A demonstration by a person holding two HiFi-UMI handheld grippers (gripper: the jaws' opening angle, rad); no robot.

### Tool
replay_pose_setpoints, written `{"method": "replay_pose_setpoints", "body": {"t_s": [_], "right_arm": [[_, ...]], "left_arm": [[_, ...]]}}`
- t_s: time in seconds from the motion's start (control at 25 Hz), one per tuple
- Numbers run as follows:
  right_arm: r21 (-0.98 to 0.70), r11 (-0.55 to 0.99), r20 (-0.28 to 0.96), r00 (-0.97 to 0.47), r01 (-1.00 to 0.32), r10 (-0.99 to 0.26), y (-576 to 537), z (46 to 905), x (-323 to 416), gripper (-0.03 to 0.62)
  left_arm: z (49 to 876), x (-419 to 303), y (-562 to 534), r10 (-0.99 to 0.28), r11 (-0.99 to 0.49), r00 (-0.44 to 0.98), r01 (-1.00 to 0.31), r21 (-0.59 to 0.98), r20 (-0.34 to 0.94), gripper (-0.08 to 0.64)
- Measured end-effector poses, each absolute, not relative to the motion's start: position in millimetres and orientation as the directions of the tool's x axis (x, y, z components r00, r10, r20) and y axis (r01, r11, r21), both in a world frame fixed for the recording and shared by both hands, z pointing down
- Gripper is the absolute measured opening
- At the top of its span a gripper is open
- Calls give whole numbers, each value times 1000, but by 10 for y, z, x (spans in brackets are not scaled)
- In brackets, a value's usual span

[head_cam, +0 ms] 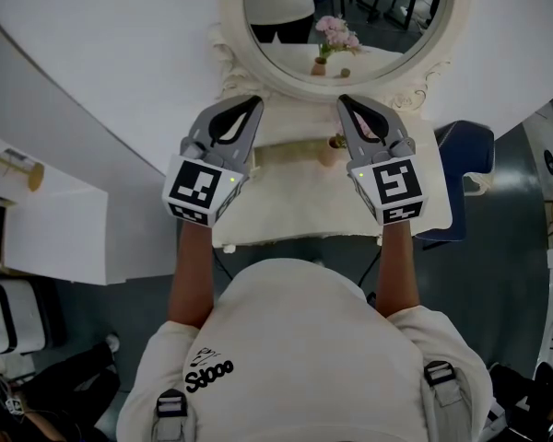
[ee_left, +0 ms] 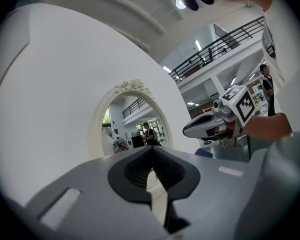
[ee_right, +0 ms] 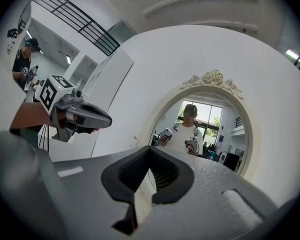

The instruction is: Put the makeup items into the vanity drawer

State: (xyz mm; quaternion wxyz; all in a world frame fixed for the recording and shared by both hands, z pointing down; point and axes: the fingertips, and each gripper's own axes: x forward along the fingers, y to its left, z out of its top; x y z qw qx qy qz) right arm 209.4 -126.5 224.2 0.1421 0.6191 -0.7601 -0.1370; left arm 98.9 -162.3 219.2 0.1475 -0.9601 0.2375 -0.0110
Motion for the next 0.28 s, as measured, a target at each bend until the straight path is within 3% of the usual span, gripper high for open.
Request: {"method": "replay_pose_setpoints", "body": {"t_s": [0.28], "right_arm": [[384, 199, 56, -193, -902, -980, -1296, 2277, 2067, 2]], "left_arm": [[2215, 983, -1632, -448, -853, 893, -443, -277, -46, 15]]}}
